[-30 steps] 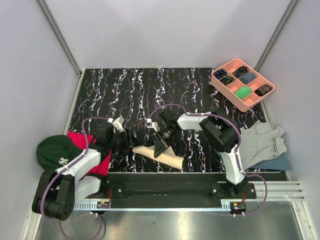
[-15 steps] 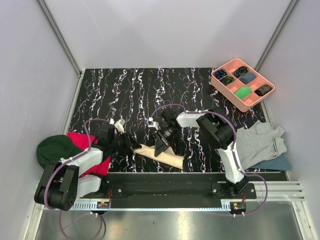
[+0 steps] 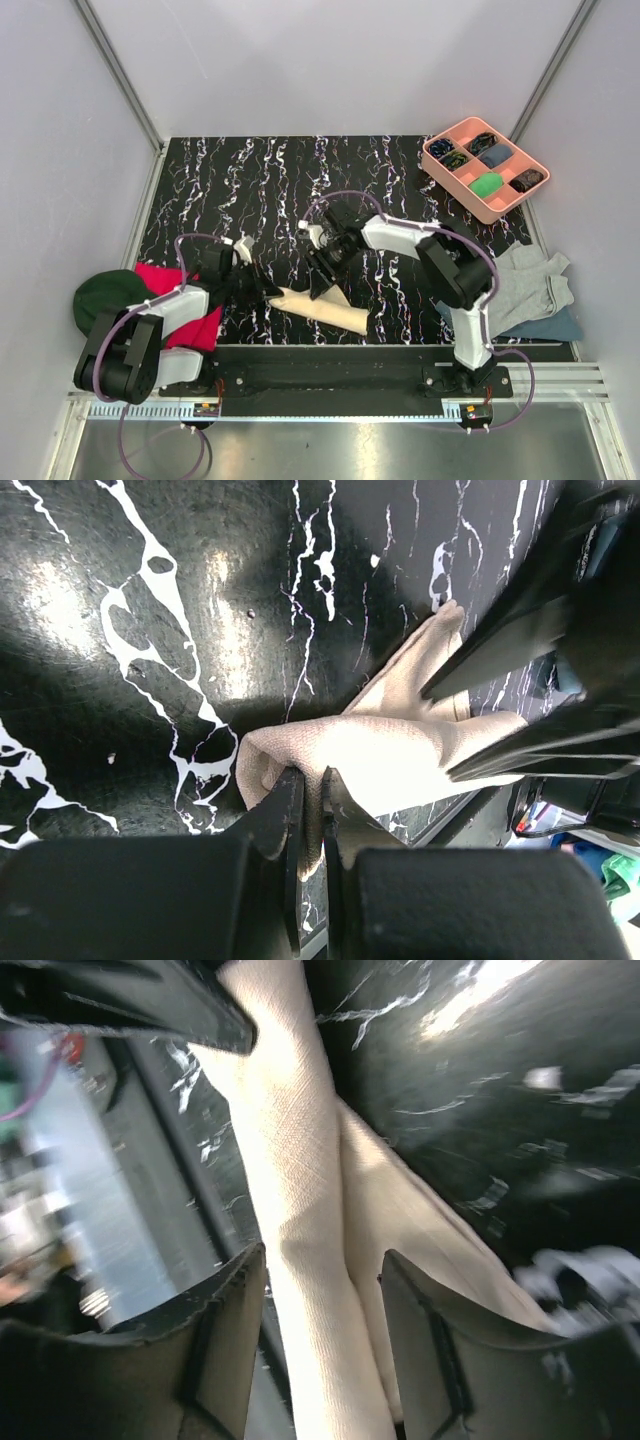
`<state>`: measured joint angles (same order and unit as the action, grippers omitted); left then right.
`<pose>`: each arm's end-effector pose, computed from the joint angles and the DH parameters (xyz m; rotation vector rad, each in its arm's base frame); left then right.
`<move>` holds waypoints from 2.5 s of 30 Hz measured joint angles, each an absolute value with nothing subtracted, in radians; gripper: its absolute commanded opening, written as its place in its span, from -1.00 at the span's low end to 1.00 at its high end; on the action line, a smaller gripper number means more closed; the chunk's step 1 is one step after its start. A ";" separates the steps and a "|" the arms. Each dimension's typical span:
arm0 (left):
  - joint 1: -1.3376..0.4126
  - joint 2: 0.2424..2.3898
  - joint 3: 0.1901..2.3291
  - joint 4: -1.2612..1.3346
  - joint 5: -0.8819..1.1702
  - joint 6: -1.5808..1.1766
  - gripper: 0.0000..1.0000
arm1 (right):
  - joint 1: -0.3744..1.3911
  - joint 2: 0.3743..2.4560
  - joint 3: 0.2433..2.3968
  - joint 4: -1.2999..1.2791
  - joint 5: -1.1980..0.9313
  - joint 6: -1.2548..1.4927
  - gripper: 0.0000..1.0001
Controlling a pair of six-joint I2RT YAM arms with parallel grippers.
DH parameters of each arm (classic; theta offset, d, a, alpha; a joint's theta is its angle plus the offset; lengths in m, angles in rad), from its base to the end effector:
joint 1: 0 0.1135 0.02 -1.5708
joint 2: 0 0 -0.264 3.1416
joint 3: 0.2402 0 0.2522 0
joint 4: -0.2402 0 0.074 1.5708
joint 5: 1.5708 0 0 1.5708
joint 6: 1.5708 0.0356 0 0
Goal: Fold the napkin, place the utensils inside, and roll it up
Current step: Roll the napkin with the utensil
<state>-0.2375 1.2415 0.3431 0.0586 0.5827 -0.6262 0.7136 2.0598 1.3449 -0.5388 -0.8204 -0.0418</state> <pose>0.1931 -0.0669 0.1318 -0.2015 2.5109 -1.0824 0.2846 0.2808 0.1379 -1.2276 2.5602 1.3122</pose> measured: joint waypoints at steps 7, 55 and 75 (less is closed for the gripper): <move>-0.237 1.298 0.379 0.036 0.590 -0.624 -1.00 | 0.757 1.853 1.274 -0.448 -0.542 -0.059 0.32; -0.202 1.090 0.427 -0.075 0.528 -0.565 0.08 | 0.839 2.002 1.211 -0.344 -0.763 -0.070 -0.42; -0.202 1.102 0.265 0.070 0.617 -0.635 -0.51 | 0.745 2.185 1.298 -0.426 -1.103 -0.034 -0.41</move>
<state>-0.2020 1.1023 0.2653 0.0700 0.6170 -0.6346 0.7448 2.1845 1.2984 -0.4255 -1.1034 -0.0341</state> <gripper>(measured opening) 0.338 0.305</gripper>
